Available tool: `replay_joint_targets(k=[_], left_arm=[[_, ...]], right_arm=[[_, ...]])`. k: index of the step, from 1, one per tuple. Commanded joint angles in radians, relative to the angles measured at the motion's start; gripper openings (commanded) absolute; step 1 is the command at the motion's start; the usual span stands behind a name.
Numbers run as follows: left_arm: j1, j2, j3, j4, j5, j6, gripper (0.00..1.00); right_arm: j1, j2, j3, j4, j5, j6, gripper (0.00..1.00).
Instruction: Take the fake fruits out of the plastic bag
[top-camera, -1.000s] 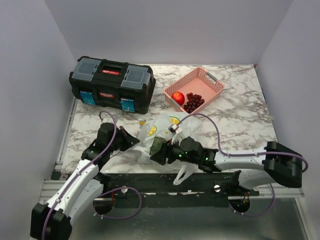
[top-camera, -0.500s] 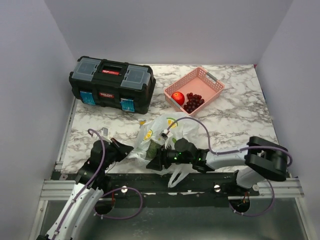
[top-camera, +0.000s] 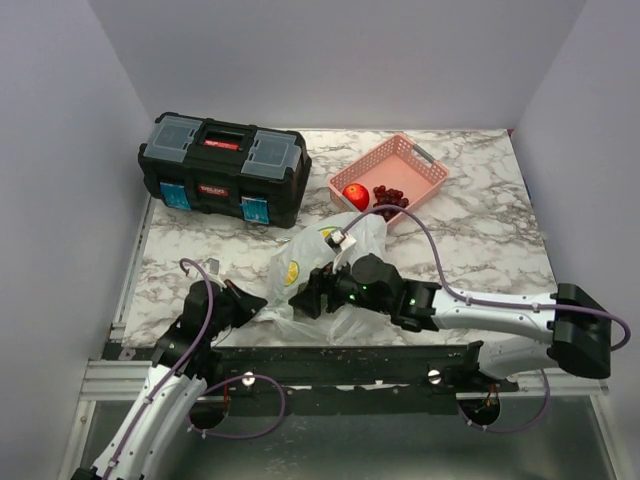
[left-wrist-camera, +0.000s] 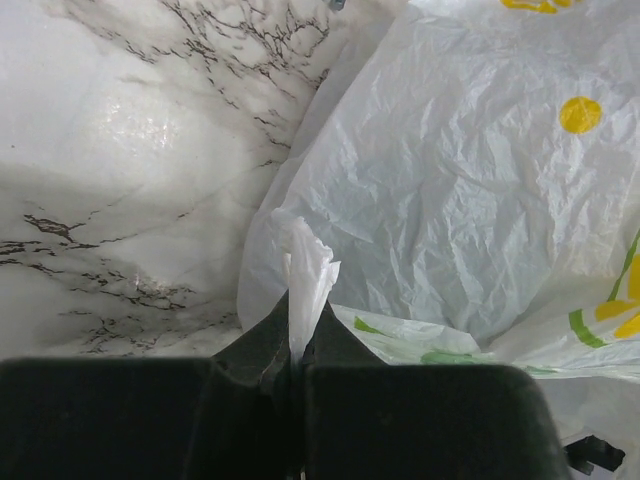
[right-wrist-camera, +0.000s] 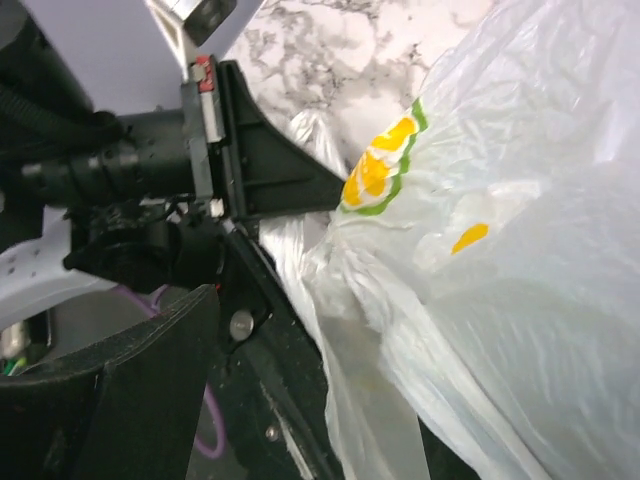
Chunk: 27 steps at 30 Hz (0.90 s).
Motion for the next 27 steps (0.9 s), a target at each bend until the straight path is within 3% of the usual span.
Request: replay_joint_targets(k=[1,8,14,22,27], left_arm=[[0.006,-0.029,-0.014,0.008,0.047,-0.034,0.0],[0.008,-0.039,-0.013,0.024,0.068,-0.031,0.0],[0.008,-0.04,0.062,-0.007,0.024,0.0,0.0],[0.008,-0.035,0.193,-0.047,-0.054,0.094,0.0],[0.006,0.01,0.213,0.05,0.032,0.138,0.0]], right_arm=[[0.002,0.108,0.127,-0.138,0.109,-0.095,0.71],[0.002,0.243,0.266,-0.177,0.269,-0.129,0.61],[0.001,0.306,0.22,-0.178,0.349,-0.108,0.42],[0.003,0.204,-0.021,-0.136,0.433,0.001,0.44],[0.002,0.102,-0.047,-0.214,0.52,0.0,0.59]])
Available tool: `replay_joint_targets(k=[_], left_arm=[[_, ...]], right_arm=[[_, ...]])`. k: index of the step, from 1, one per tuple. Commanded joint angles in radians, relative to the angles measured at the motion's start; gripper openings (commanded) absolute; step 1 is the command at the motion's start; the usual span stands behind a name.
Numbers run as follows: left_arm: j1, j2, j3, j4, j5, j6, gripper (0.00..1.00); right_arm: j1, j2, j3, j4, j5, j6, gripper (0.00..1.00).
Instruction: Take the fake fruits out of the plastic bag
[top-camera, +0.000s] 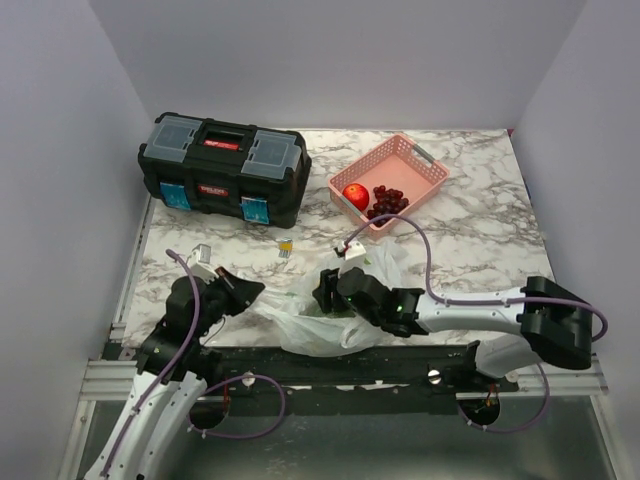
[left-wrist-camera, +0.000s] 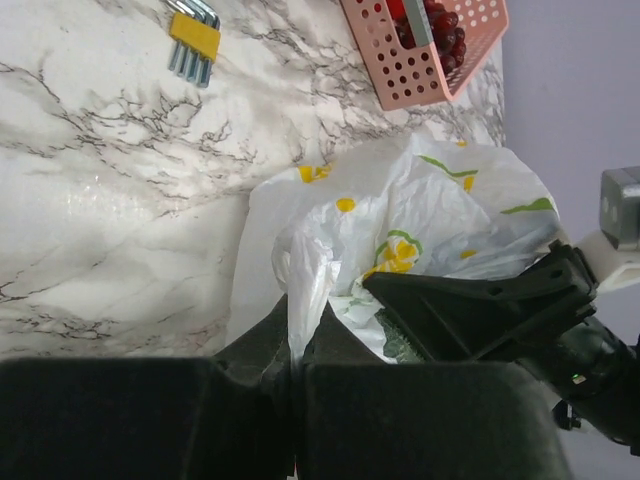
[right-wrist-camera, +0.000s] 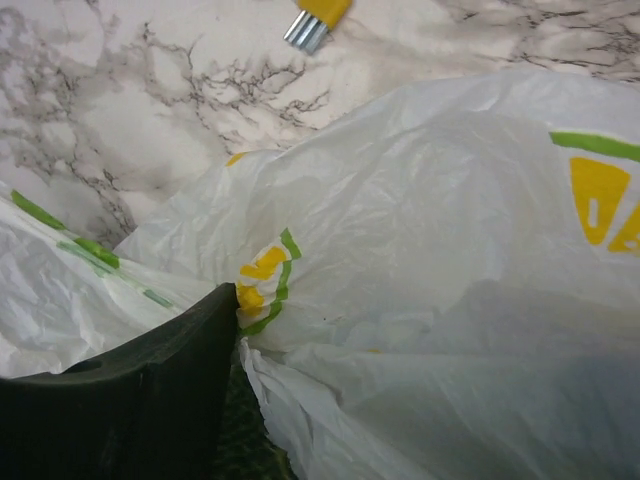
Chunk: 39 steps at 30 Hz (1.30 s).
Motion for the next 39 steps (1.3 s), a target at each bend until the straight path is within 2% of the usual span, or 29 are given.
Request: replay_joint_targets(k=[1,8,11,14,16,19,22,28,33,35,39], left_arm=[[0.006,0.064,0.046,0.091,0.054,0.092,0.0],[0.006,0.35,0.305,0.14,0.125,0.265,0.0],[0.007,0.477,0.452,0.158,0.172,0.326,0.0],[-0.016,0.603,0.598,0.11,0.188,0.375,0.0],[-0.024,0.664,0.635,0.128,0.231,0.365,0.0],[-0.024,0.704,0.603,0.268,0.324,0.292,0.0],[-0.024,0.734,0.6,0.354,0.375,0.284,0.0],[-0.024,0.698,0.588,0.237,0.255,0.426,0.0],[-0.024,0.565,0.478,0.128,0.186,0.469,0.0],[-0.025,0.493,0.396,0.076,0.132,0.435,0.0],[-0.023,0.328,0.171,0.09,0.096,0.298,0.0]], right_arm=[[0.0,-0.084,-0.016,-0.154,0.14,-0.006,0.63],[0.001,-0.133,0.167,-0.241,0.094,-0.172,0.86],[0.001,-0.123,0.244,-0.294,0.065,-0.211,0.88],[0.0,-0.128,0.22,-0.294,0.047,-0.204,0.88],[0.001,-0.142,0.193,-0.29,0.007,-0.192,0.87],[0.001,-0.184,0.147,-0.257,-0.049,-0.175,0.86],[0.0,-0.205,0.116,-0.224,-0.057,-0.169,0.86],[0.0,-0.17,0.111,-0.188,-0.066,-0.117,0.85],[0.001,-0.06,0.099,-0.11,-0.19,-0.071,0.7],[0.001,-0.024,0.051,-0.024,-0.283,-0.047,0.64],[0.003,0.029,-0.068,0.126,-0.368,0.012,0.64]])
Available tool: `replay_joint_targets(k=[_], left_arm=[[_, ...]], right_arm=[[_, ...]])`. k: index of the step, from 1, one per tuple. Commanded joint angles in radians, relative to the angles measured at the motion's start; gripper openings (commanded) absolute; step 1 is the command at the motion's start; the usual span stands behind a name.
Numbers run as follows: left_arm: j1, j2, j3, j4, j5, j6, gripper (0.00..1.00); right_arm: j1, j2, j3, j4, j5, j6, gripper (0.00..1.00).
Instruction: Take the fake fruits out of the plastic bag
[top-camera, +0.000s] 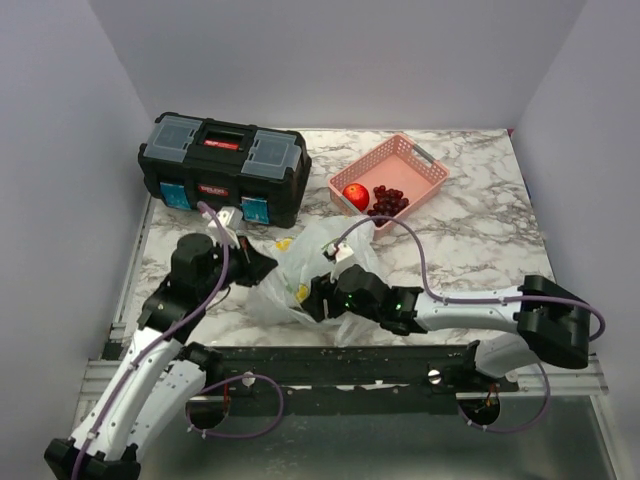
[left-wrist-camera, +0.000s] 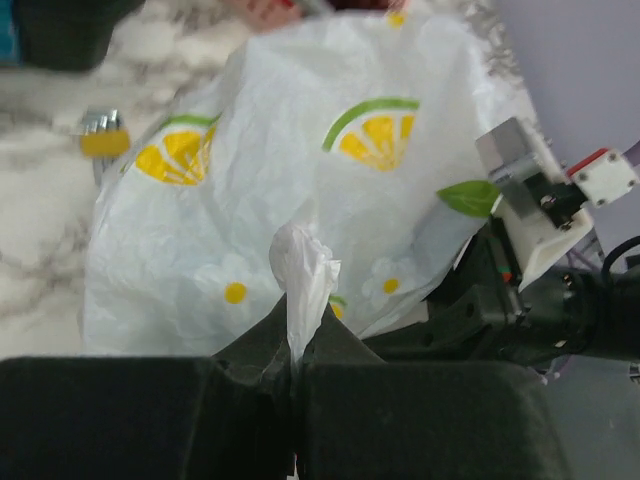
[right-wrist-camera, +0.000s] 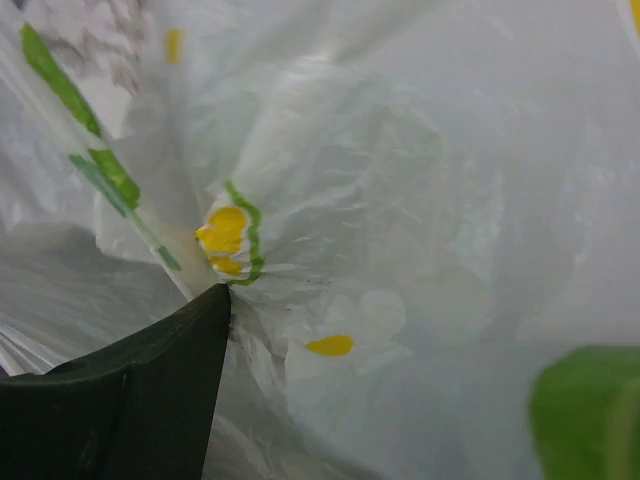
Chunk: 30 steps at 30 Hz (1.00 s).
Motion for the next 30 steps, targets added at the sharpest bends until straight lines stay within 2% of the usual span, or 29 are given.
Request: replay_joint_targets(k=[1,3,6,11,18,21,25,30], left_arm=[[0.003,-0.174,-0.229,-0.026,-0.109,-0.14,0.0],[0.003,-0.241,-0.313,-0.013,-0.119,-0.207,0.0],[0.003,-0.298,-0.404,0.008,-0.116,-0.28,0.0],[0.003,-0.296,-0.431,0.057,-0.102,-0.288,0.0],[0.002,-0.233,-0.484,0.181,0.015,-0.319,0.0],[0.0,-0.271,-0.52,0.241,0.063,-0.346,0.0],[0.0,-0.395,-0.57,0.255,0.06,-0.37,0.0],[0.001,-0.479,-0.61,0.25,0.055,-0.374,0.0]], right_arm=[[0.005,0.058,-0.098,0.089,-0.149,0.072,0.64],[0.006,0.038,-0.085,0.048,-0.128,0.075,0.65],[0.005,-0.046,-0.078,0.009,-0.083,0.078,0.74],[0.005,-0.151,-0.042,-0.011,-0.064,0.099,0.88],[0.005,-0.136,-0.037,0.204,-0.2,0.137,0.92],[0.005,-0.102,0.017,0.113,-0.244,0.049,0.87],[0.005,-0.109,0.054,-0.072,-0.236,-0.119,0.7],[0.005,-0.225,-0.029,-0.165,-0.227,-0.25,0.59]])
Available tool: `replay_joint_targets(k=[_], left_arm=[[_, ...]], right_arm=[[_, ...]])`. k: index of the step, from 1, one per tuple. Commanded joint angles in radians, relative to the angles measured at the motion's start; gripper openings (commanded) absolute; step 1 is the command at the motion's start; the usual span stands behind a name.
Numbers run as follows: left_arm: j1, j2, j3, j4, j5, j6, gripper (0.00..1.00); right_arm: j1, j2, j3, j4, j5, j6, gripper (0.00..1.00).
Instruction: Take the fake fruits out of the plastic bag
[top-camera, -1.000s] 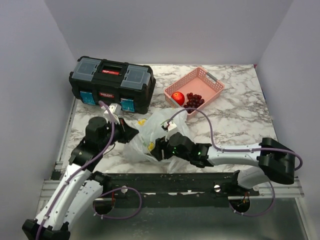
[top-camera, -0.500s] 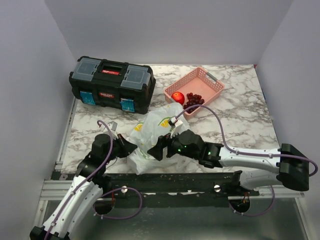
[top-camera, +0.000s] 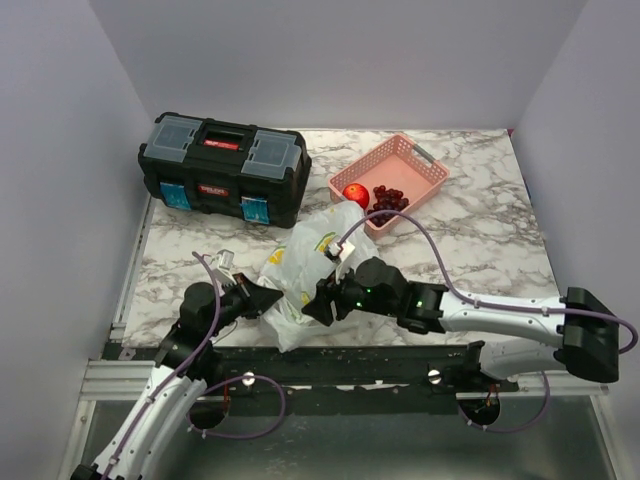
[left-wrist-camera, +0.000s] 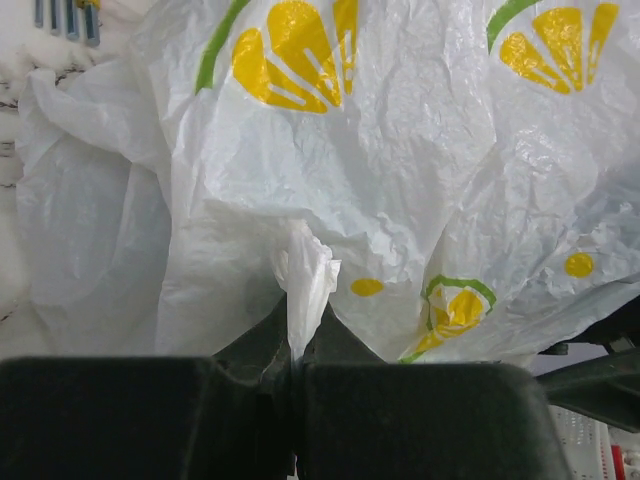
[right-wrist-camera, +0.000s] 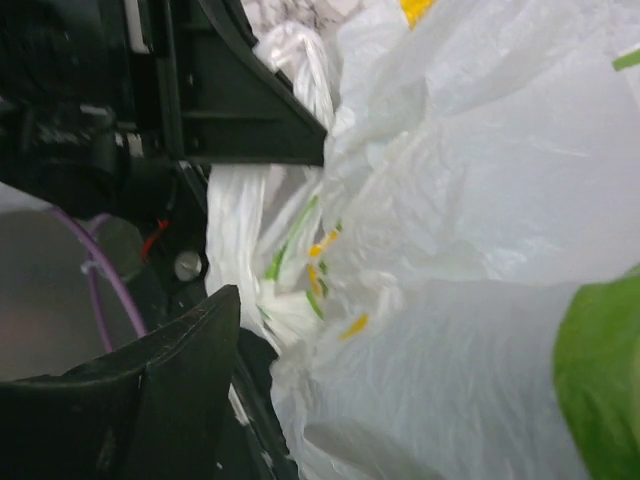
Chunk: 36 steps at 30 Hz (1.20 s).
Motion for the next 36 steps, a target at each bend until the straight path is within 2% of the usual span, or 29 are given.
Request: replay_joint_targets(k=[1,6,10,13,14,17,18,20,26,28,31,33,36], left_arm=[[-0.001,-0.04,-0.032,0.037,0.03,-0.02,0.0],[-0.001,-0.001,-0.033,0.052,0.032,-0.016,0.0],[-0.001,-0.02,-0.023,0.05,0.025,-0.017,0.0],[-0.001,-0.047,-0.017,0.043,0.011,-0.022,0.0],[-0.001,-0.048,-0.014,0.042,0.009,-0.023,0.0],[-0.002,-0.038,-0.009,0.062,0.017,-0.03,0.0],[-0.002,-0.028,-0.009,0.068,0.021,-0.033,0.0],[-0.002,-0.013,-0.006,0.079,0.024,-0.034,0.0],[-0.002,-0.002,0.026,0.092,0.035,-0.023,0.0],[-0.002,-0.028,0.057,0.095,0.047,-0.012,0.0],[-0.002,-0.067,0.121,0.095,0.065,0.014,0.0],[-0.002,-0.073,0.197,0.083,0.064,0.042,0.0],[-0.002,-0.022,0.326,0.101,0.068,0.101,0.0]], right_arm=[[0.004,-0.113,-0.055,-0.142,0.011,-0.157,0.58],[0.003,-0.151,-0.112,-0.191,0.103,-0.116,0.54],[0.003,-0.122,-0.145,-0.123,0.148,-0.082,0.54],[0.004,-0.085,-0.155,-0.091,0.241,-0.056,0.52],[0.005,-0.073,-0.153,-0.092,0.287,-0.04,0.48],[0.003,-0.054,-0.161,-0.097,0.419,0.042,0.26],[0.005,-0.054,-0.169,-0.081,0.43,0.046,0.22],[0.004,-0.059,-0.178,-0.047,0.414,0.038,0.22],[0.003,-0.069,-0.188,-0.009,0.37,-0.005,0.37],[0.004,-0.105,-0.206,0.015,0.351,0.0,0.46],[0.003,-0.193,-0.252,0.083,0.37,0.038,0.67],[0.004,-0.231,-0.277,0.135,0.36,0.07,0.77],[0.004,-0.231,-0.3,0.231,0.291,0.079,0.79]])
